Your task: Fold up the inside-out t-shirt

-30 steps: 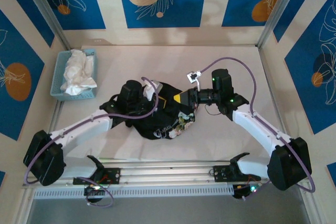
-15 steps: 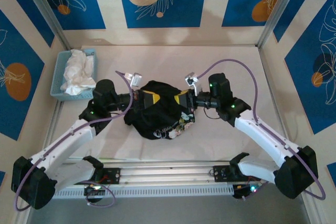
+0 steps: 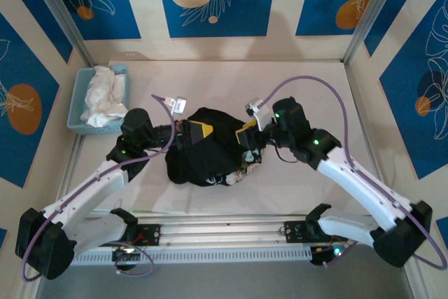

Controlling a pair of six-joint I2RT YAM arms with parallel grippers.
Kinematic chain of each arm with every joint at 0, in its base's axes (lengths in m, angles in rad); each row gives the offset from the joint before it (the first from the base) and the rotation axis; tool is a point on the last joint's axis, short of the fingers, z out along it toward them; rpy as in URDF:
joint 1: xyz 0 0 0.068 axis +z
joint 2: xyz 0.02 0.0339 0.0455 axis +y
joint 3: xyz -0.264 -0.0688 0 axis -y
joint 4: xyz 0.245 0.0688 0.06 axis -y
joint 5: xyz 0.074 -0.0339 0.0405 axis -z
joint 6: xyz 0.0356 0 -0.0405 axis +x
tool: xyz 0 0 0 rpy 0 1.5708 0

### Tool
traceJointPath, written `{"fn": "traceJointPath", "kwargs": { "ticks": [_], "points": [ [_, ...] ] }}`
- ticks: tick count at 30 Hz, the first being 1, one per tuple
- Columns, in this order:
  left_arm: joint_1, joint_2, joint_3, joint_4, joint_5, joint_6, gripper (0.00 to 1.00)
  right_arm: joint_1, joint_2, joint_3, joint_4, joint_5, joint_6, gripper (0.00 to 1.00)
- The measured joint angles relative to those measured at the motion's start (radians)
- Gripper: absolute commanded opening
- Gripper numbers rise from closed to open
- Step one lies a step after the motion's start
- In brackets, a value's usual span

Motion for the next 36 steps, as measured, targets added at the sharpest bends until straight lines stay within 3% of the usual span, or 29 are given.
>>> {"fn": "traceJointPath", "kwargs": {
  "ticks": [5,13,17,20,24,29,36],
  "points": [
    [0.000,0.001,0.000,-0.010,-0.007,0.003,0.00,0.016,-0.057,-0.045,0.075,-0.163,-0.023,0.33],
    [0.000,0.002,0.000,-0.010,-0.007,0.008,0.00,0.030,0.120,-0.045,0.160,-0.258,-0.023,0.31],
    [0.000,0.002,0.000,-0.012,-0.007,0.010,0.00,0.031,0.144,-0.045,0.185,-0.280,-0.035,0.09],
    [0.000,0.002,0.000,-0.019,-0.008,0.015,0.00,0.032,0.147,-0.042,0.188,-0.291,-0.042,0.00],
    [0.002,-0.002,0.006,-0.095,-0.048,0.068,0.00,0.032,0.130,-0.042,0.175,-0.312,-0.050,0.00],
    [0.004,-0.008,0.039,-0.270,-0.184,0.184,0.00,0.029,0.063,-0.034,0.159,-0.394,-0.053,0.00],
    [0.004,-0.006,0.046,-0.372,-0.283,0.289,0.03,0.029,0.081,-0.026,0.316,-0.500,0.067,0.00]
  ]
}}
